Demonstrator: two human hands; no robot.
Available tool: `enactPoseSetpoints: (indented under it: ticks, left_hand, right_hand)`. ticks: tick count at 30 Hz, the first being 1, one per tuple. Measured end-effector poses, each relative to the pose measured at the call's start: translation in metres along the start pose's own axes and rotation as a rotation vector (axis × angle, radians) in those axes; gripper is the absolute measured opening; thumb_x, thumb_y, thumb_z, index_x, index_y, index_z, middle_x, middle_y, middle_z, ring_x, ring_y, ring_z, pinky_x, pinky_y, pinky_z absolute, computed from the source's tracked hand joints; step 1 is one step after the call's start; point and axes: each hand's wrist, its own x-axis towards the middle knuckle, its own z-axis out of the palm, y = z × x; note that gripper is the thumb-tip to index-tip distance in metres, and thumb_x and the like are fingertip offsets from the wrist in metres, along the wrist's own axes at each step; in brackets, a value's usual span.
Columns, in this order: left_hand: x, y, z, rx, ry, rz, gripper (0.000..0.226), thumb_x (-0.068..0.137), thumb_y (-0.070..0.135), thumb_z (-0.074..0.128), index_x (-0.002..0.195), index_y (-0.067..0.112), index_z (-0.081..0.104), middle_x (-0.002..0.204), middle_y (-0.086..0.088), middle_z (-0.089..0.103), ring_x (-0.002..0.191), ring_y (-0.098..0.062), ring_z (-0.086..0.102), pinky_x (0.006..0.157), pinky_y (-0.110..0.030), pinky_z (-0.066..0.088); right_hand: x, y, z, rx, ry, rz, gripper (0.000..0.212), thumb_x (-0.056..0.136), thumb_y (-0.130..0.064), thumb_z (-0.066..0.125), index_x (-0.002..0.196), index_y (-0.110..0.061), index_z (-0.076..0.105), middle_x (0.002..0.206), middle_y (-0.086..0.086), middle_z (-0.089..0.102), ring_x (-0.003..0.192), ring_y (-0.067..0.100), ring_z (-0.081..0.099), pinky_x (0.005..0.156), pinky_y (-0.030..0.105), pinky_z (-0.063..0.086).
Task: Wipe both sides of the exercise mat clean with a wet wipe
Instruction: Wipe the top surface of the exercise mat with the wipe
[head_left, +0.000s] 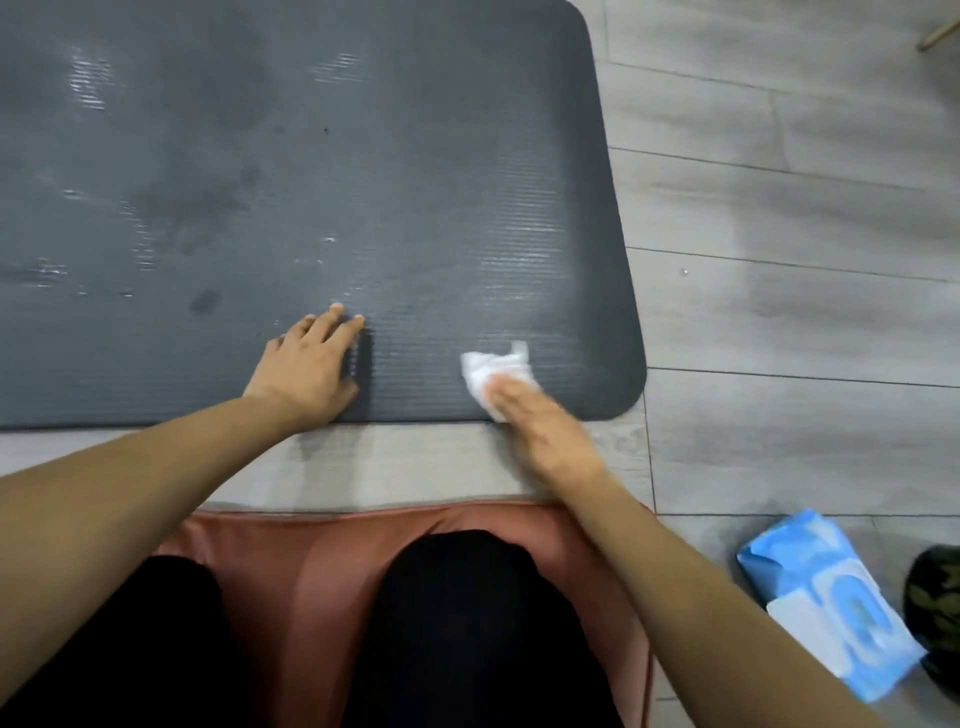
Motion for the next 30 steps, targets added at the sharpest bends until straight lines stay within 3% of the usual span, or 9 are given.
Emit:
enactPoseSetpoints:
  ticks: [5, 7, 10, 13, 15, 19, 23, 28, 30]
  left_hand:
    - [0.024, 0.059, 0.020, 0.004, 0.144, 0.182, 0.070, 0.098, 0.031, 0.056, 0.162, 0.021, 0.029, 0.171, -0.008, 0.020, 0.155, -0.037, 0.022, 0.123, -0.052, 0.021]
    - [0.030, 0.084, 0.034, -0.021, 0.179, 0.228, 0.067, 0.097, 0.029, 0.056, 0.160, 0.019, 0.035, 0.168, -0.010, 0.027, 0.153, -0.038, 0.027, 0.123, -0.053, 0.021]
    - [0.036, 0.099, 0.051, -0.059, 0.169, 0.216, 0.067, 0.096, 0.027, 0.041, 0.161, 0.016, 0.031, 0.169, -0.009, 0.025, 0.154, -0.035, 0.026, 0.126, -0.049, 0.017]
    - [0.038, 0.083, 0.058, -0.127, 0.191, 0.199, 0.072, 0.093, 0.031, 0.024, 0.161, 0.007, 0.026, 0.168, -0.013, 0.025, 0.155, -0.033, 0.026, 0.128, -0.045, 0.018]
    - [0.037, 0.074, 0.059, -0.129, 0.189, 0.220, 0.077, 0.091, 0.034, 0.021, 0.162, 0.005, 0.020, 0.169, -0.013, 0.024, 0.155, -0.030, 0.025, 0.129, -0.041, 0.016]
    - [0.037, 0.080, 0.063, -0.068, 0.198, 0.203, 0.077, 0.091, 0.038, 0.023, 0.161, 0.006, 0.027, 0.168, -0.013, 0.025, 0.156, -0.031, 0.024, 0.129, -0.044, 0.017]
    - [0.036, 0.096, 0.067, -0.050, 0.246, 0.128, 0.075, 0.090, 0.037, 0.027, 0.157, 0.005, 0.036, 0.166, -0.015, 0.030, 0.153, -0.035, 0.030, 0.126, -0.050, 0.023]
    - [0.041, 0.105, 0.062, -0.029, 0.297, 0.098, 0.068, 0.086, 0.038, 0.034, 0.145, 0.007, 0.049, 0.155, -0.017, 0.044, 0.136, -0.040, 0.044, 0.115, -0.055, 0.033]
    - [0.046, 0.108, 0.061, -0.013, 0.305, 0.129, 0.066, 0.085, 0.038, 0.035, 0.143, 0.009, 0.051, 0.154, -0.016, 0.044, 0.132, -0.039, 0.045, 0.113, -0.055, 0.033]
  right_hand:
    - [-0.039, 0.039, -0.009, -0.034, 0.385, 0.531, 0.056, 0.082, 0.009, 0.044, 0.137, 0.000, 0.053, 0.144, 0.017, 0.048, 0.136, 0.022, 0.038, 0.108, 0.041, 0.034]
    - [-0.009, 0.009, 0.010, 0.068, 0.381, 0.442, 0.050, 0.089, 0.000, 0.038, 0.137, -0.001, 0.053, 0.145, 0.016, 0.047, 0.138, 0.023, 0.039, 0.113, 0.041, 0.032]
    - [0.043, -0.034, 0.029, 0.126, 0.193, 0.081, 0.046, 0.093, -0.009, 0.038, 0.136, 0.000, 0.053, 0.146, 0.016, 0.047, 0.138, 0.025, 0.041, 0.118, 0.036, 0.025]
    - [0.070, -0.017, 0.017, 0.059, 0.123, -0.095, 0.046, 0.092, -0.011, 0.037, 0.133, -0.002, 0.056, 0.141, 0.015, 0.053, 0.133, 0.027, 0.048, 0.115, 0.036, 0.032]
    - [0.071, 0.020, 0.003, 0.014, 0.173, -0.027, 0.047, 0.092, -0.011, 0.034, 0.132, -0.004, 0.058, 0.141, 0.013, 0.054, 0.131, 0.027, 0.050, 0.113, 0.037, 0.034]
    - [0.077, 0.084, -0.038, -0.016, 0.414, 0.432, 0.046, 0.087, -0.003, 0.040, 0.127, -0.009, 0.062, 0.135, 0.008, 0.059, 0.124, 0.027, 0.054, 0.108, 0.031, 0.039]
    - [0.083, 0.092, -0.070, 0.071, 0.744, 0.523, 0.045, 0.086, -0.009, 0.037, 0.121, -0.010, 0.065, 0.125, 0.007, 0.064, 0.112, 0.023, 0.057, 0.097, 0.029, 0.043]
    - [0.076, 0.051, -0.032, 0.075, 0.396, 0.296, 0.038, 0.085, -0.016, 0.053, 0.121, -0.013, 0.063, 0.127, 0.000, 0.060, 0.120, 0.017, 0.052, 0.104, 0.029, 0.040]
    - [0.075, 0.055, -0.030, 0.049, 0.394, 0.229, 0.031, 0.088, -0.022, 0.060, 0.117, -0.014, 0.066, 0.123, -0.003, 0.062, 0.116, 0.017, 0.054, 0.103, 0.029, 0.041]
